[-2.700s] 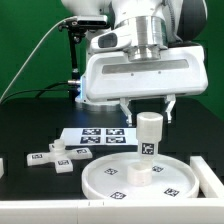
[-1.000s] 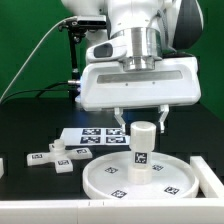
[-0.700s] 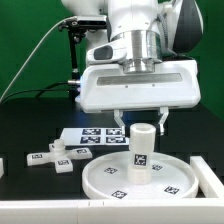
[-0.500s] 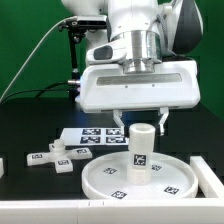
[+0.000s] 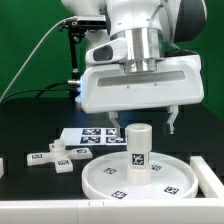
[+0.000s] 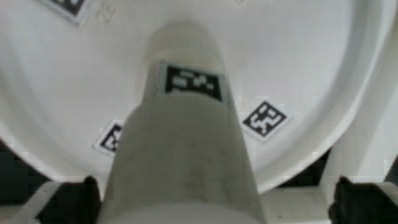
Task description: Assemble round table
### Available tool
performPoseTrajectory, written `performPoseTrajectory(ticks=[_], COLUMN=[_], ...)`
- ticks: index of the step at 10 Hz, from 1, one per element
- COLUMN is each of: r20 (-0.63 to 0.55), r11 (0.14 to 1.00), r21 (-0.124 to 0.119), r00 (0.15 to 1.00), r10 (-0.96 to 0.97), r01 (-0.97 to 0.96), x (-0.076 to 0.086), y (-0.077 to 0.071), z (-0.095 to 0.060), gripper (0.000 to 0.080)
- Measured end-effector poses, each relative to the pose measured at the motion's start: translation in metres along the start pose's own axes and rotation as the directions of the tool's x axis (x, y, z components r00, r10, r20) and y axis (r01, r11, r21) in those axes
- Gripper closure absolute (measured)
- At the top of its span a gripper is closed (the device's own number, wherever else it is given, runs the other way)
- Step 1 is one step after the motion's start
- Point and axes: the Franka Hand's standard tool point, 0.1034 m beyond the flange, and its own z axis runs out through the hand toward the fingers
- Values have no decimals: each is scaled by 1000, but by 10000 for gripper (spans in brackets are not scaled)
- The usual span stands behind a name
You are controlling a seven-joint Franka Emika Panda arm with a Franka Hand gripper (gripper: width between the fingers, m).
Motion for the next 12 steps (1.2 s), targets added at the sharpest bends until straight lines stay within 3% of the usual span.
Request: performPoseTrajectory(ticks=[4,6,8,12], r20=[227,229,227,222], r11=[999,999,999,994], r21=[43,44,43,24], r00=[974,973,974,970], r10=[8,9,10,101], r01=[-18,-19,-20,-109], x=[1,3,4,5], y=[7,7,8,11], z=[-1,1,1,0], gripper=[150,150,375,376])
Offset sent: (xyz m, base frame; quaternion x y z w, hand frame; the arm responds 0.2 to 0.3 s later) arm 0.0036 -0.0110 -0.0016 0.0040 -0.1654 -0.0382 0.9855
